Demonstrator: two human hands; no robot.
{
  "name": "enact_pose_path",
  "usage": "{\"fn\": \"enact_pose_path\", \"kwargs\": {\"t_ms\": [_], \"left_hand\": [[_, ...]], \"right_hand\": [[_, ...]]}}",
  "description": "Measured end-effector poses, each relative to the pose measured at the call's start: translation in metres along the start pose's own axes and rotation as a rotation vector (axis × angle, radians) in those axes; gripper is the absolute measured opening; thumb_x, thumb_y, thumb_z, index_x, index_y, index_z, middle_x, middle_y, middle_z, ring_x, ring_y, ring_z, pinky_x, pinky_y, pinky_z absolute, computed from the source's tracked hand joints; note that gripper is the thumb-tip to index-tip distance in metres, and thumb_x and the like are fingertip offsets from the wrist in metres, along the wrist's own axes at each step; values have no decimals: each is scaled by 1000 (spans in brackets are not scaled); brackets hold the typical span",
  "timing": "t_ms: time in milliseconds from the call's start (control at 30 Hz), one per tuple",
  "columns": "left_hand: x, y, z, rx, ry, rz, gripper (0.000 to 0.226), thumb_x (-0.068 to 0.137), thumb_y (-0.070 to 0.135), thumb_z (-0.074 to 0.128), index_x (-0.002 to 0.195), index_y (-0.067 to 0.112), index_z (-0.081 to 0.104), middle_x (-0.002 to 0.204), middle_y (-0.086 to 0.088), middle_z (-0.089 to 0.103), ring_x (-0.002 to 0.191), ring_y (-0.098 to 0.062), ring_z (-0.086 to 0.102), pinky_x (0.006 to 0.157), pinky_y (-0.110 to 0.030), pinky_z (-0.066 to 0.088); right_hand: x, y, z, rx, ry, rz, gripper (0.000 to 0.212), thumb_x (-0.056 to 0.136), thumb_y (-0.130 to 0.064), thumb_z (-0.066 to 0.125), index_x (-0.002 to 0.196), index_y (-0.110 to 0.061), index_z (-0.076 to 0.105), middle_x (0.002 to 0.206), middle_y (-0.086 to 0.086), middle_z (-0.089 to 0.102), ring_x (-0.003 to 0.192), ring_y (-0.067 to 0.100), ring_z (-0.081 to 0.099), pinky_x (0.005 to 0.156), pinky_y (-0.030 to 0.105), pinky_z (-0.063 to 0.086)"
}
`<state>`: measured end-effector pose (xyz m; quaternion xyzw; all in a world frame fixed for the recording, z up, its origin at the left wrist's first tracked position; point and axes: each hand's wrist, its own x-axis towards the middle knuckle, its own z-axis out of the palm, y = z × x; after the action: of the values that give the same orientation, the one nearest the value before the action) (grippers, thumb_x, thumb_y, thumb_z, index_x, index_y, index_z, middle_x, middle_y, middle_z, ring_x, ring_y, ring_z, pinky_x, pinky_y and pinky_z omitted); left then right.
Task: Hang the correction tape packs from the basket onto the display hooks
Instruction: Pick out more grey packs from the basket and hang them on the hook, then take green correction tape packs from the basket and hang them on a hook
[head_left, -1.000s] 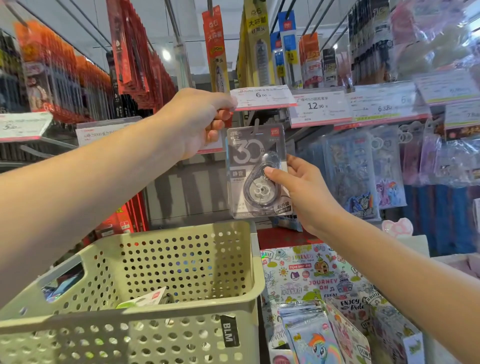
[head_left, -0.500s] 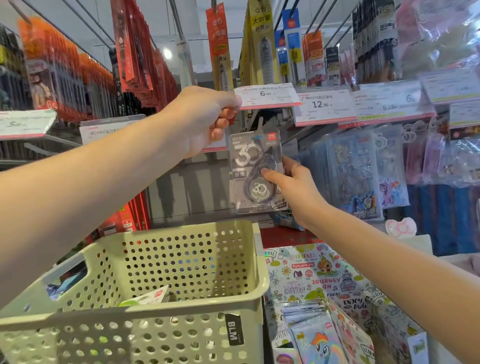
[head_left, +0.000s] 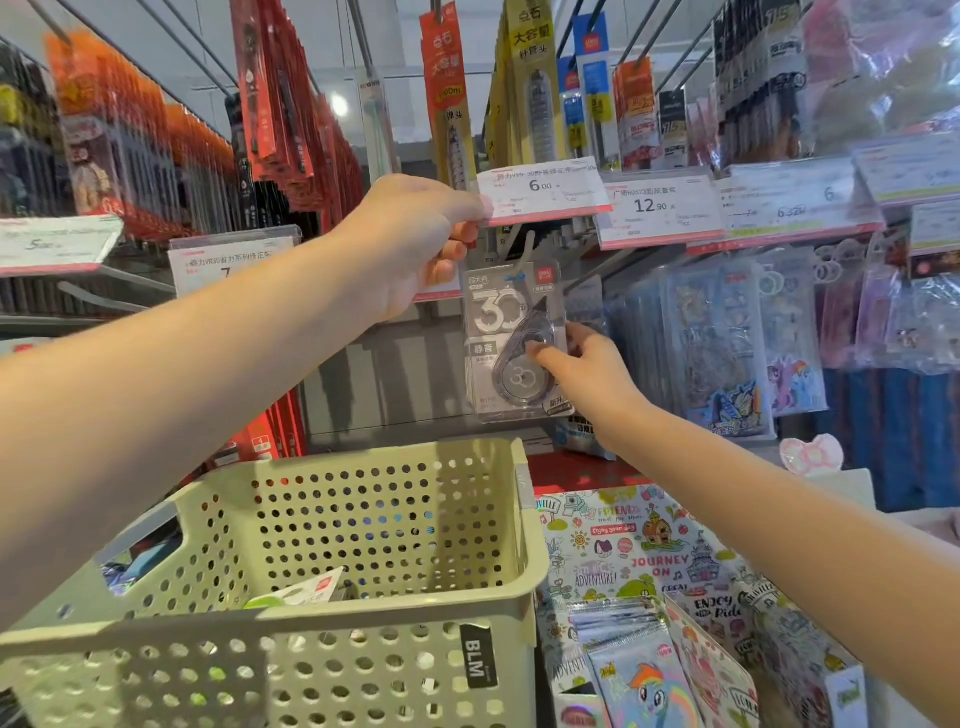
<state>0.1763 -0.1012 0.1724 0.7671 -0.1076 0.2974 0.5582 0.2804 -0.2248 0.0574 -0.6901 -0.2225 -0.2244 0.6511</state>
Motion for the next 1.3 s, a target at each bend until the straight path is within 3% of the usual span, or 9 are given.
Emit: {"fn": "enact_pose_path", "kwargs": {"t_ms": [100,200,400,600,767,933,1067,1167,1300], "left_hand": [[0,-5,-1,103,13,84,14,89,17,61,98,8,67,71,-1,57,60,-11,47,53,-20,40],[-2,-14,-3,222,6,203,16,88,22,61,98,10,63,72,-1,58,59,-11,51,53,-20,42],[-21,-39,-25,480,-112,422,22,85,26,65,98,12,55,70,-7,58,62,-16,53,60,-29,43],[-32,-79,-65,755,-227,430,13,79,23,67,84,13,61,69,5,59,63,-13,53,63,-31,46],[-40,-107,-102,994,-327,269,19,78,33,68,87,19,59,79,4,62,70,-13,58,61,-28,47],[-45,-130,-132,1067,-452,50,25,79,38,68,95,25,55,86,7,60,72,-7,56,60,-23,43],[-46,-144,-148,1034,-546,-139,32,80,36,68,103,21,53,87,1,62,70,-12,60,57,-26,52],[-47,-158,-156,983,-579,-252,34,81,32,68,107,18,50,81,0,61,63,-12,59,51,-23,50],[-48,-175,-163,977,-601,-319,42,82,33,65,115,22,44,92,-4,63,69,-15,61,52,-23,50]], "right_hand": [[-1,-3,-2,-207,55,-46,35,83,-34,62,114,-23,53,123,8,55,114,23,52,95,38,47],[-13,-13,-2,-348,150,-166,55,83,-33,62,132,-16,43,136,8,41,128,23,38,108,36,33],[-37,-32,6,-319,58,-420,37,84,-17,63,118,-22,49,121,-1,44,101,5,47,81,0,34],[-49,-49,30,-362,-277,-416,19,81,-12,65,93,-25,57,100,-9,53,93,12,58,80,22,45],[-55,-52,59,-481,-546,-316,11,79,-16,66,87,-24,62,80,-14,56,67,-1,55,64,18,43],[-61,-51,90,-468,-724,-113,7,81,-16,66,88,-18,66,84,-2,66,55,-6,53,52,9,40],[-66,-50,115,-477,-879,74,8,85,-14,62,94,-13,63,77,-4,61,65,6,58,64,20,48],[-65,-46,132,-441,-971,302,8,87,-13,60,94,-12,58,88,3,62,73,14,62,68,24,52],[-67,-30,157,-369,-1026,668,8,90,-9,53,96,-5,50,80,10,58,64,16,58,57,23,50]]}}
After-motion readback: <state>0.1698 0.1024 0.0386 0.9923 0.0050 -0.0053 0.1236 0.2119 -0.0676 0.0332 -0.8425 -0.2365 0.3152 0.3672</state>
